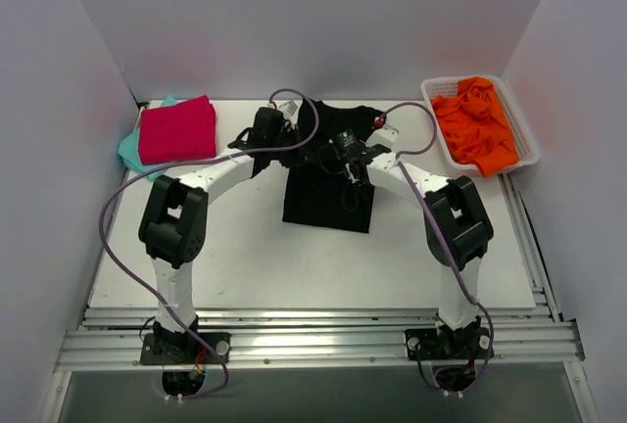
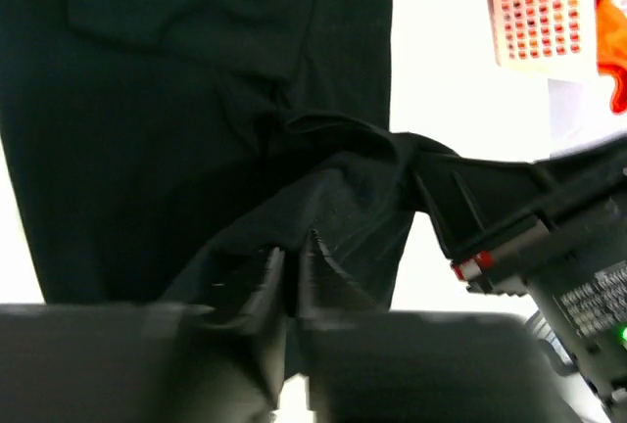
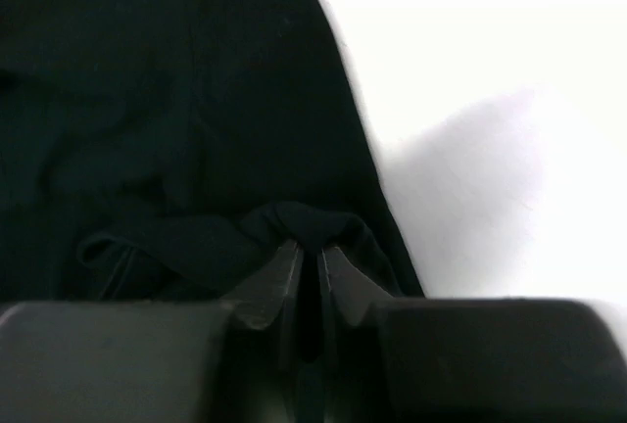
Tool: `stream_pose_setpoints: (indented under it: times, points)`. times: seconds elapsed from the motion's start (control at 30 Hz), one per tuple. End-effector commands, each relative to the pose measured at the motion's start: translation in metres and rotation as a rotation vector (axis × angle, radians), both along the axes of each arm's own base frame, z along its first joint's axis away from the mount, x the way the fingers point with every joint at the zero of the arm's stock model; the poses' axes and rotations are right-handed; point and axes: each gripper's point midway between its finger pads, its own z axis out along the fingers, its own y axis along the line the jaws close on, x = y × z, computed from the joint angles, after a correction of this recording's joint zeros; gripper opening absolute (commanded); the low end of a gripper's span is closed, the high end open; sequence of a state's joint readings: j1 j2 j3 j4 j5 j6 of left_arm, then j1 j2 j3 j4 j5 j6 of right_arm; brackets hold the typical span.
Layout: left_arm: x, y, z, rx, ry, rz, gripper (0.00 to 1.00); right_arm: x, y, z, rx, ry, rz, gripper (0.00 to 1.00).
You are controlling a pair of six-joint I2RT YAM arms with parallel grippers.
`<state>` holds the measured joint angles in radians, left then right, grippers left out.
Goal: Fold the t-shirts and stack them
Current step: Fold the tshirt
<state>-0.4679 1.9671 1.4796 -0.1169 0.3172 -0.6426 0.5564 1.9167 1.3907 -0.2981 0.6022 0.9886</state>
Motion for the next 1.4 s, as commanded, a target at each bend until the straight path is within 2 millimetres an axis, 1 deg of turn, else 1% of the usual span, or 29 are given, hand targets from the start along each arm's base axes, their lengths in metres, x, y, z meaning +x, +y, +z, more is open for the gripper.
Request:
stream_pose_setpoints:
  times: [0.0,0.03,0.07,0.1,0.2,0.27,0.3,0.33,0.37,0.4,0.47,0.5,0.53,0.57,0.6,0.67,0.7,0.73,0.77,0.8,0.83,0.87,0.9,0.93,0.97,1.17,1.23,1.33,1.37]
  points:
    - [0.038,-0.005,0.017,-0.059,-0.053,-0.029,0.27,0.023,-0.018,-0.032,-0.028,0.081,-0.012,0.29]
    - [0.046,-0.001,-0.005,-0.042,-0.015,-0.016,0.39,0.03,-0.018,-0.037,-0.031,0.09,-0.001,0.46]
    - [0.052,0.001,-0.012,-0.037,0.001,-0.003,0.55,0.043,-0.018,-0.031,-0.02,0.075,-0.005,0.64]
    - [0.06,0.001,-0.017,-0.04,0.004,0.006,0.71,0.047,-0.022,-0.04,-0.042,0.093,-0.015,0.81]
    - [0.075,0.012,-0.015,-0.054,-0.009,0.052,0.94,0.06,-0.029,-0.02,-0.078,0.052,-0.039,1.0]
    - [0.08,0.021,-0.009,-0.057,-0.028,0.081,0.96,0.061,-0.034,-0.006,-0.095,0.034,-0.049,1.0]
    - [0.081,0.026,0.009,-0.066,-0.064,0.097,0.96,0.061,-0.041,0.012,-0.109,-0.004,-0.074,1.0]
    - [0.076,0.034,0.004,-0.058,-0.057,0.116,0.96,0.055,-0.046,0.02,-0.126,-0.009,-0.089,1.0]
    - [0.076,0.039,0.014,-0.069,-0.085,0.135,0.96,0.051,-0.049,0.028,-0.125,-0.025,-0.102,1.0]
    - [0.074,0.052,0.039,-0.072,-0.128,0.178,0.96,0.04,-0.056,0.044,-0.138,-0.056,-0.119,1.0]
    - [0.057,0.065,0.036,-0.056,-0.126,0.213,0.96,0.023,-0.062,0.058,-0.145,-0.089,-0.15,1.0]
    - [0.045,0.071,0.059,-0.063,-0.163,0.232,0.96,0.004,-0.069,0.068,-0.15,-0.106,-0.16,1.0]
    - [0.037,0.077,0.057,-0.051,-0.159,0.259,0.96,-0.007,-0.065,0.074,-0.154,-0.126,-0.153,1.0]
    - [0.019,0.083,0.035,-0.032,-0.113,0.272,0.96,-0.017,-0.065,0.075,-0.151,-0.135,-0.144,1.0]
    - [0.002,0.079,0.047,-0.042,-0.134,0.271,0.96,-0.036,-0.067,0.076,-0.133,-0.151,-0.14,1.0]
    - [-0.018,0.08,0.036,-0.022,-0.132,0.302,0.96,-0.056,-0.055,0.069,-0.098,-0.155,-0.092,1.0]
    - [-0.038,0.083,0.019,0.002,-0.104,0.304,0.96,-0.065,-0.05,0.074,-0.061,-0.176,-0.067,1.0]
    - [-0.053,0.074,0.011,0.011,-0.091,0.285,0.96,-0.077,-0.049,0.052,-0.049,-0.155,-0.035,1.0]
    - [-0.061,0.073,0.006,0.002,-0.083,0.296,0.96,-0.087,-0.035,0.04,0.007,-0.126,0.035,0.97]
    - [-0.077,0.076,-0.011,0.014,-0.05,0.293,0.95,-0.088,-0.025,0.047,0.076,-0.182,0.071,0.96]
    - [-0.086,0.074,-0.017,0.009,-0.035,0.291,0.96,-0.096,-0.024,0.041,0.107,-0.184,0.091,0.96]
    - [-0.09,0.073,-0.019,-0.022,-0.028,0.304,0.95,-0.115,-0.026,0.014,0.117,-0.13,0.123,0.95]
    - [-0.096,0.074,-0.02,-0.034,-0.028,0.309,0.95,-0.12,-0.025,0.018,0.154,-0.156,0.13,0.95]
    - [-0.106,0.077,-0.034,-0.022,-0.003,0.312,0.95,-0.124,-0.025,0.014,0.173,-0.163,0.136,0.95]
    - [-0.111,0.074,-0.037,-0.028,0.0,0.31,0.95,-0.133,-0.031,0.001,0.167,-0.141,0.13,0.95]
    - [-0.116,0.077,-0.063,-0.004,0.023,0.338,0.95,-0.139,-0.034,-0.014,0.148,-0.106,0.136,0.95]
    - [-0.114,0.072,-0.074,-0.005,0.043,0.33,0.95,-0.131,-0.026,-0.013,0.168,-0.122,0.145,0.95]
    - [-0.108,0.066,-0.086,-0.012,0.061,0.326,0.95,-0.123,-0.012,-0.024,0.178,-0.096,0.171,0.95]
    - [-0.107,0.065,-0.092,-0.006,0.07,0.327,0.94,-0.123,-0.009,-0.035,0.17,-0.068,0.176,0.95]
